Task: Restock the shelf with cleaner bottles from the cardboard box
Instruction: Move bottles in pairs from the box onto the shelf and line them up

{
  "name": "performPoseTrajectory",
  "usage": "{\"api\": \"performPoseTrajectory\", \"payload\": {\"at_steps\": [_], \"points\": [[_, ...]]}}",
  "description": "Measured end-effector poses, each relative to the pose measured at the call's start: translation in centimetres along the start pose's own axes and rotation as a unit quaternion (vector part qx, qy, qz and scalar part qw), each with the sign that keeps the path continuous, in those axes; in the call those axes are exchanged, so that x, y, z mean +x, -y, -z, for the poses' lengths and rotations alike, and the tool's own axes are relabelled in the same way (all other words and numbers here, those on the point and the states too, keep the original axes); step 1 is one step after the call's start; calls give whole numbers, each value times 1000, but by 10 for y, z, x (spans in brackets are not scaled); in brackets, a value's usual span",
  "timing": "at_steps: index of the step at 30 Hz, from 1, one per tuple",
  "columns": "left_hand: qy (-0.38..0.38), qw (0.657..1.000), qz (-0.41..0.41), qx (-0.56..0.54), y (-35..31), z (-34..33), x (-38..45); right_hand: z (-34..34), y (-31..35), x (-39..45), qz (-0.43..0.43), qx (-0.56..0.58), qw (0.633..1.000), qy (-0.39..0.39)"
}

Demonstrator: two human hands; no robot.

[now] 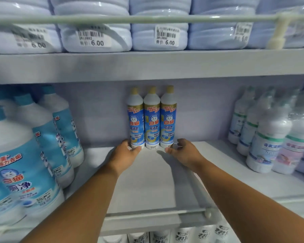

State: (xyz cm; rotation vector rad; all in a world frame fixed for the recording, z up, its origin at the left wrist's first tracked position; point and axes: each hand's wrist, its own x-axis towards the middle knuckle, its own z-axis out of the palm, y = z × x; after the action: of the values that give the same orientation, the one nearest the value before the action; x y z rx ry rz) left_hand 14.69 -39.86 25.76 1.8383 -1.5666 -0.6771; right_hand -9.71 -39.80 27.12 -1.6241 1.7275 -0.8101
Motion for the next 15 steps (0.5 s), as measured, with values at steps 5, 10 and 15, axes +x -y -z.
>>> {"api": "performPoseTrajectory", "payload": {"at_steps": [5,10,15], "points": [[15,976,-43,212,-20,15,-54,21,3,-63,-3,-186,983,13],[34,951,-91,295,-46,29,-117,36,5,-124,46,-259,965,-2],[24,954,-112,278,-64,18,-197,46,1,-188,109,-292,950,-5]]}}
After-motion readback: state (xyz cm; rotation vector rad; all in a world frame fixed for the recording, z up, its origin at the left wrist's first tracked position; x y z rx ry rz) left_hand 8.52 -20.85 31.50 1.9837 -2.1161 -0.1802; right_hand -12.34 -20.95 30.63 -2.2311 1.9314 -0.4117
